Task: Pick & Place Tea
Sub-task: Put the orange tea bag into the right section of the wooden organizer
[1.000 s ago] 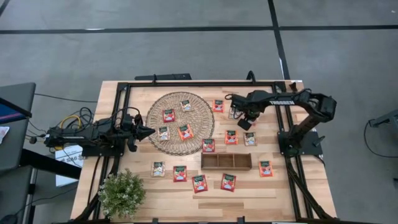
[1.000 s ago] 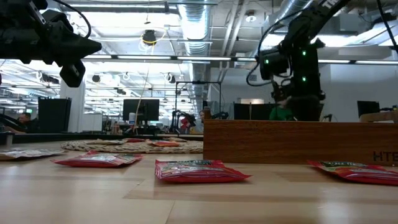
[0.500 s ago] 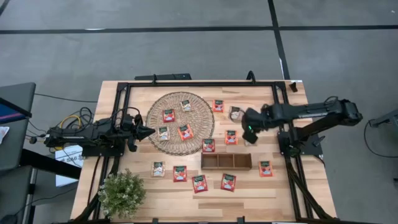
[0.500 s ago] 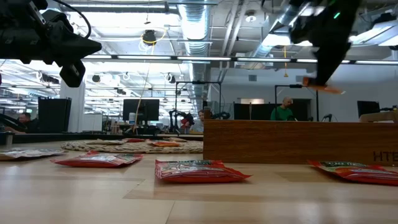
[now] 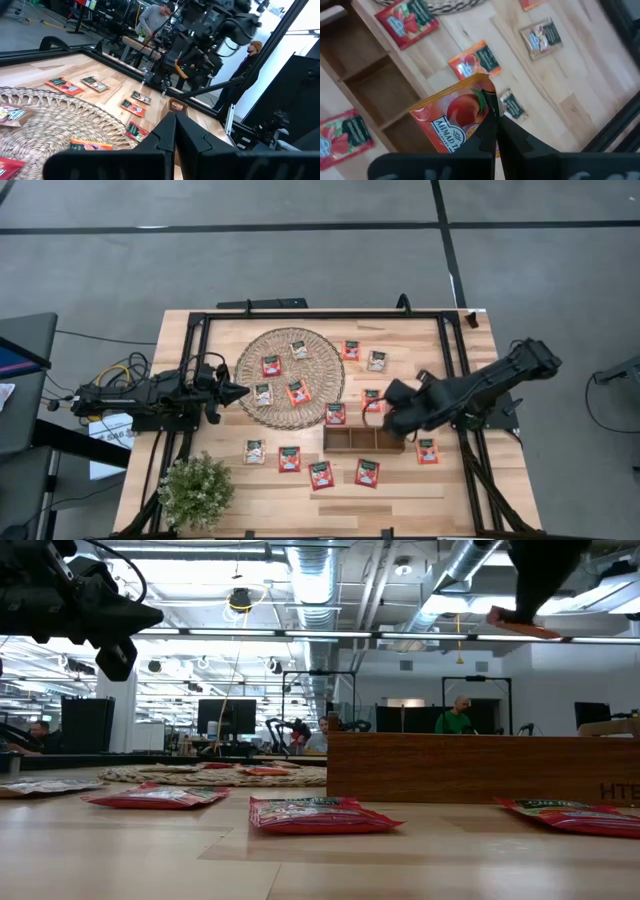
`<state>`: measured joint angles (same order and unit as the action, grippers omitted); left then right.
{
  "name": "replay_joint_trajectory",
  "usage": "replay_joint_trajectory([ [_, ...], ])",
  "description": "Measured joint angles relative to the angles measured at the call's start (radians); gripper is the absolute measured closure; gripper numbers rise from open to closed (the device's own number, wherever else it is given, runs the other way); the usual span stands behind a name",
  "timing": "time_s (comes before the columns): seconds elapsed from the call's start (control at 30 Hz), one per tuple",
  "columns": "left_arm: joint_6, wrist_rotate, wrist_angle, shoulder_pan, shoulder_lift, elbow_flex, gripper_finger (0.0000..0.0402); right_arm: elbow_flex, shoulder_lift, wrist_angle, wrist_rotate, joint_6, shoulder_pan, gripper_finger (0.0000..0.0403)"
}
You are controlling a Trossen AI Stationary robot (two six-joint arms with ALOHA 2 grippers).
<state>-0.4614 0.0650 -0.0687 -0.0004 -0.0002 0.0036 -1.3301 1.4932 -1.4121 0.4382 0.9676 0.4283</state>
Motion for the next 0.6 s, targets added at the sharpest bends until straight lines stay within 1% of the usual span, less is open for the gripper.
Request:
replay_joint_trajectory([
  [0.17,0.000,0.000,0.008,0.000,0.000,0.000,0.0401,-0.104,0.148,-0.066,0.063,0.083,0.059,0.0403],
  [0.33,0.000,-0.008,0.013,0.000,0.000,0.000,0.0402,-0.175,0.282,-0.159,0.083,0.195,0.114,0.0403],
  [0.53,0.000,-0.051,0.014,0.000,0.000,0.000,0.0402,-0.186,0.377,-0.159,0.116,0.285,0.155,0.0403],
  [0.6,-0.001,-0.062,0.015,0.000,0.000,0.000,0.0402,-0.184,0.400,-0.158,0.125,0.291,0.157,0.0403],
])
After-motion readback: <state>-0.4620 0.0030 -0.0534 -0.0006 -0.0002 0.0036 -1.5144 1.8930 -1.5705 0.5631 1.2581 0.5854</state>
